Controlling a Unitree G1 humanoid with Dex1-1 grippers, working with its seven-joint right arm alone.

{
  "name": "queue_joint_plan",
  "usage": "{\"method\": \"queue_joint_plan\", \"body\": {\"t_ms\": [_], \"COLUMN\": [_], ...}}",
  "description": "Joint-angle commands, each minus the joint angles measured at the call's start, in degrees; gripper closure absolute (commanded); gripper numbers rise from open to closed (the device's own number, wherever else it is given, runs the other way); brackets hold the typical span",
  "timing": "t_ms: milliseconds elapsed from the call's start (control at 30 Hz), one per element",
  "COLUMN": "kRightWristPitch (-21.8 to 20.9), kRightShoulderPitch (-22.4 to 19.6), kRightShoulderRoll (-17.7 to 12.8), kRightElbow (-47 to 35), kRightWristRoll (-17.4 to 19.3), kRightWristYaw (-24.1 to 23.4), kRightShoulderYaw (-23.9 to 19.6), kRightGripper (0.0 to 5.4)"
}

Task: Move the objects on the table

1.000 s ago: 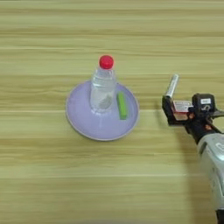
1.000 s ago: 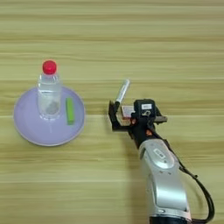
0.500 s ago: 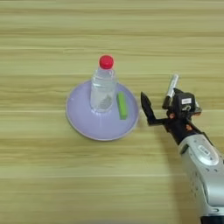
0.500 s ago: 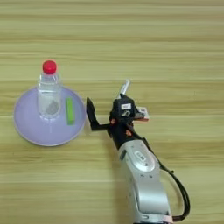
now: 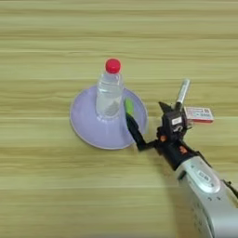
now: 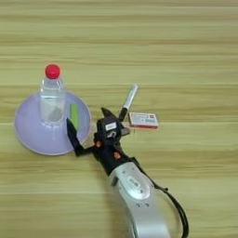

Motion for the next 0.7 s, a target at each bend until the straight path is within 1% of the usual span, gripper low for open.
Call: {"method": "queue_joint_plan", "body": {"t_ms": [33, 167, 400, 600, 700], "kRightWristPitch": [-2.1, -2.9, -3.8, -4.6, -4.7], "kRightShoulderPitch": [-1.9, -2.9, -6.3, -9.1, -10.6], "kRightShoulderRoll": [1.3, 1.4, 1.7, 1.8, 1.7], "kRightElbow": [-1.4, 0.0, 2.9, 5.6, 7.4], "kRightWristRoll": [-0.5, -1.5, -2.1, -1.4, -1.7], "kRightWristYaw": [0.0, 0.1, 0.5, 0.9, 1.3], "kRightShoulderYaw": [2.7, 4.1, 4.9, 4.0, 3.9], "kRightGripper": [0.03, 0.03, 0.03, 0.03, 0.03]}}
